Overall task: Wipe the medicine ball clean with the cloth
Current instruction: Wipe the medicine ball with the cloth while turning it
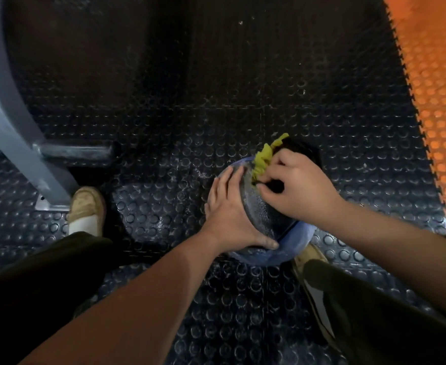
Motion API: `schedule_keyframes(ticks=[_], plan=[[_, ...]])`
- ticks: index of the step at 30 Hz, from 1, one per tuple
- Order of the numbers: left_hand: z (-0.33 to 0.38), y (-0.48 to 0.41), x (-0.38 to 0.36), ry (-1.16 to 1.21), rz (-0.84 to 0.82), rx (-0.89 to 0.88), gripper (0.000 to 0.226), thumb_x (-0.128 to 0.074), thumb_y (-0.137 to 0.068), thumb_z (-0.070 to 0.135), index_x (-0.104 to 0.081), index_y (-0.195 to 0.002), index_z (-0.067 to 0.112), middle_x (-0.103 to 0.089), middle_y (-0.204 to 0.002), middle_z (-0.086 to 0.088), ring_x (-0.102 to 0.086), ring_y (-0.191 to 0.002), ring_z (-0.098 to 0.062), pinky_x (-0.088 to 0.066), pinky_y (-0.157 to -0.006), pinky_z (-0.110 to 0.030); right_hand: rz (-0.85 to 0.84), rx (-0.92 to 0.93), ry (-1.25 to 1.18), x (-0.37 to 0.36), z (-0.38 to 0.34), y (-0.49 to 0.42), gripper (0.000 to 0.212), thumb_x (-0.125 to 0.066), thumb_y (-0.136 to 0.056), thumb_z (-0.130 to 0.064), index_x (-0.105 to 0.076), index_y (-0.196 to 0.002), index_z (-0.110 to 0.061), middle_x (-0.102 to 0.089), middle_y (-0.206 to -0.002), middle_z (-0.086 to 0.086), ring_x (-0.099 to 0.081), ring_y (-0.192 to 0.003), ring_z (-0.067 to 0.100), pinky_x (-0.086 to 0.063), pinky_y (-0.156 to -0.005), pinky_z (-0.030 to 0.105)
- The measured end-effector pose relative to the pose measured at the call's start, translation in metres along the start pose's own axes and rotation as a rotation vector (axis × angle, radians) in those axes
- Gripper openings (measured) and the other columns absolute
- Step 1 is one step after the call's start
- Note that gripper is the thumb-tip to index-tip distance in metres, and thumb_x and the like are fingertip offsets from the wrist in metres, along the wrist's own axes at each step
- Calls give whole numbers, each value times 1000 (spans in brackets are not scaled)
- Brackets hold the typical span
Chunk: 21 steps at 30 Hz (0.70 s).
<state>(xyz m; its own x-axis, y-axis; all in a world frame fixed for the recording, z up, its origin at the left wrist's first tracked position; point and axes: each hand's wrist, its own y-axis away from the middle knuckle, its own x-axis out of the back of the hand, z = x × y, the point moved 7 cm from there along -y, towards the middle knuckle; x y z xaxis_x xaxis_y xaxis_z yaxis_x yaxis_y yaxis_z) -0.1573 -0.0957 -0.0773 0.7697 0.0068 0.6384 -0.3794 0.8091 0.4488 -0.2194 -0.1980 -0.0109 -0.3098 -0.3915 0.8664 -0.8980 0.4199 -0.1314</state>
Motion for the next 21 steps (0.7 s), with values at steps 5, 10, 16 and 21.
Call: schedule_keyframes(ticks=[5, 10, 16, 21], plan=[[-4, 9, -8, -105, -14, -49, 153, -90, -47, 57, 22, -149, 31, 26, -154, 16, 26, -144, -16, 3, -120, -51, -112, 37, 42, -2, -11, 24, 15, -65, -78, -25, -72, -73, -12, -51, -77, 8, -52, -68, 29, -48, -62, 36], [3, 13, -13, -122, 21, -24, 153, -89, -47, 59, 20, -150, 29, 26, -154, 13, 23, -145, -20, 1, -120, -53, -110, -179, 53, -4, 14, -38, 16, -61, -84, -19, -73, -76, -13, -61, -87, 12, -59, -82, 32, -50, -75, 36], [13, 4, -11, -95, 38, 8, 152, -91, -44, 56, 14, -151, 31, 20, -156, 13, 19, -146, -19, -3, -119, -57, -93, -230, -17, 0, 24, -21, 11, -68, -83, -21, -75, -81, -13, -59, -91, 8, -58, -81, 22, -49, -77, 33], [20, 2, -15, -103, -24, -40, 151, -93, -46, 52, 16, -150, 37, 26, -152, 20, 25, -144, -15, 3, -119, -55, -49, -31, 1, 12, 7, 45, 11, -74, -77, -15, -76, -85, -7, -52, -81, 9, -54, -67, 26, -43, -64, 30]])
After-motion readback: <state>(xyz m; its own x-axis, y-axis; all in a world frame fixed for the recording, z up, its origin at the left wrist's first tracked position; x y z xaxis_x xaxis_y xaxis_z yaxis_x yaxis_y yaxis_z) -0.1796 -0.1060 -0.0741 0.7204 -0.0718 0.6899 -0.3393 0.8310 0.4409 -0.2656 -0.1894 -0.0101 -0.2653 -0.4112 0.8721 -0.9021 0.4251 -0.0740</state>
